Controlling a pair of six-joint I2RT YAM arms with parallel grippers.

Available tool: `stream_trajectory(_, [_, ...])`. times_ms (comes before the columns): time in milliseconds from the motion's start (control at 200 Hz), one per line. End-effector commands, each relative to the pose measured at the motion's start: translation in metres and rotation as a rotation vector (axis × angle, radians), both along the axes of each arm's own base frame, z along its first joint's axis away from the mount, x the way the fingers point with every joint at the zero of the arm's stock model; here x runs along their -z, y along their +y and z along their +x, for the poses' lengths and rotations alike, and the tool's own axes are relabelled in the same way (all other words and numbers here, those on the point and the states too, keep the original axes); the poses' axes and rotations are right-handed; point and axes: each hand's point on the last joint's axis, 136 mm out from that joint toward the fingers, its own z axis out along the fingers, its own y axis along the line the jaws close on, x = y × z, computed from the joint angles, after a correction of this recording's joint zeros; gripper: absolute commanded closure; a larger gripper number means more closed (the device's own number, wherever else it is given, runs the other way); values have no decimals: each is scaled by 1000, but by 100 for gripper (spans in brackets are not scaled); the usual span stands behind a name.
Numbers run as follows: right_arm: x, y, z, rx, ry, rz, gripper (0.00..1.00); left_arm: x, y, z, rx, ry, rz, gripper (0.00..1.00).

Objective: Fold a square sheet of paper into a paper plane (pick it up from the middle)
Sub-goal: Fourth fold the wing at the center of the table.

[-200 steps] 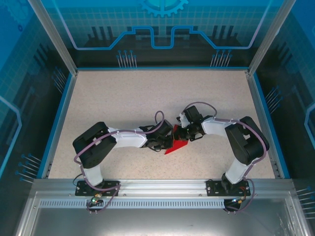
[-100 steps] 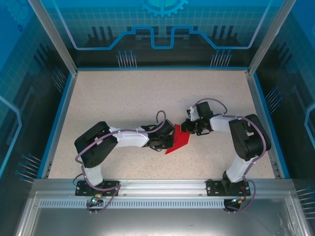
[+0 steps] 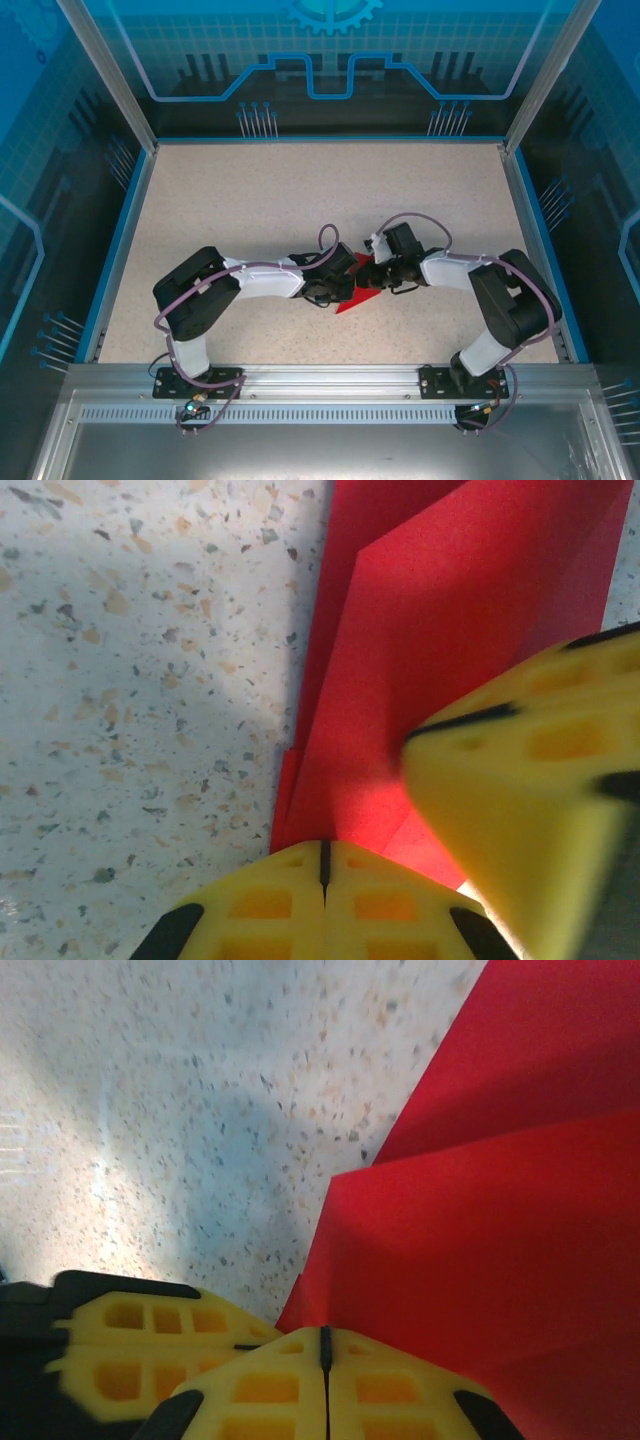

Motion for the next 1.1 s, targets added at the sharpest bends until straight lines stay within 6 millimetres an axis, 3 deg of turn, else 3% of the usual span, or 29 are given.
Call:
stream_trajectory(0, [7, 10, -2, -20, 30, 26, 94, 58, 62, -45, -1, 180, 284, 100])
stream_trajectory(180, [17, 0, -2, -2, 44, 0, 95, 60, 65, -47, -6, 185, 290, 100])
stream_trajectory(340, [29, -24, 9, 78, 67, -62, 94, 61, 68, -49, -14, 196, 300, 100])
stream_trajectory(775, [24, -73, 79, 341, 16, -70, 93, 67, 75, -58, -6, 232, 327, 100])
stream_trajectory(1095, [17, -111, 112, 520, 7, -53, 93, 66, 74, -59, -6, 237, 320, 100])
